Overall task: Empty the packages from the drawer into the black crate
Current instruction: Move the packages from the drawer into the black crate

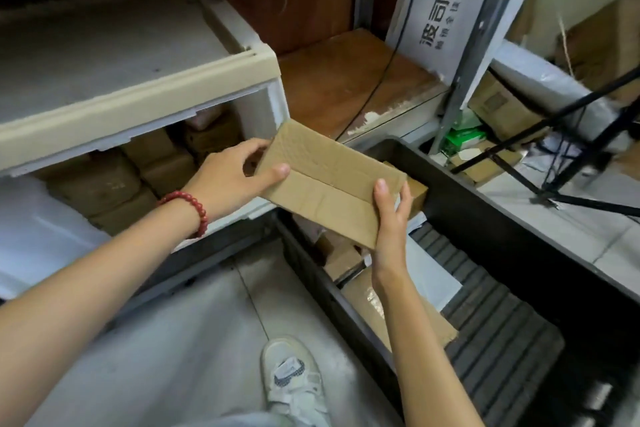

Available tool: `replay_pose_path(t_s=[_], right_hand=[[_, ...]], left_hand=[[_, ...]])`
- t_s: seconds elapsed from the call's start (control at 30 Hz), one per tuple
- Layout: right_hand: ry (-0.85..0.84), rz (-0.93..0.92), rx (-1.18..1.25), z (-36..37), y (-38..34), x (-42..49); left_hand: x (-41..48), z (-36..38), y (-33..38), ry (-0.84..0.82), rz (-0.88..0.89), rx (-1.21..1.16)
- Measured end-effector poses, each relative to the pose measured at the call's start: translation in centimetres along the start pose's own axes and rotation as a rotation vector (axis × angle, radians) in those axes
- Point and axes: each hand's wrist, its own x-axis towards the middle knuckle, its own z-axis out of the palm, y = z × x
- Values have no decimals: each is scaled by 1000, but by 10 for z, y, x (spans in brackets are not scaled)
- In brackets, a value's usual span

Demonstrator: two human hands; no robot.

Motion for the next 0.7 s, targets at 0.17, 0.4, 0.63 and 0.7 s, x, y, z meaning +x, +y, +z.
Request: replay_pose_path(t_s=[0.17,0.4,0.63,0.7], right_hand=[[284,123,317,-24,4,13],[348,223,147,-43,14,36],[387,283,52,-49,28,57],[413,280,105,-43,28,67]], left_hand=[[42,62,48,-23,9,-108],[76,143,73,-72,30,-175],[98,162,60,-230,100,-278],[101,170,54,-181,124,-223]])
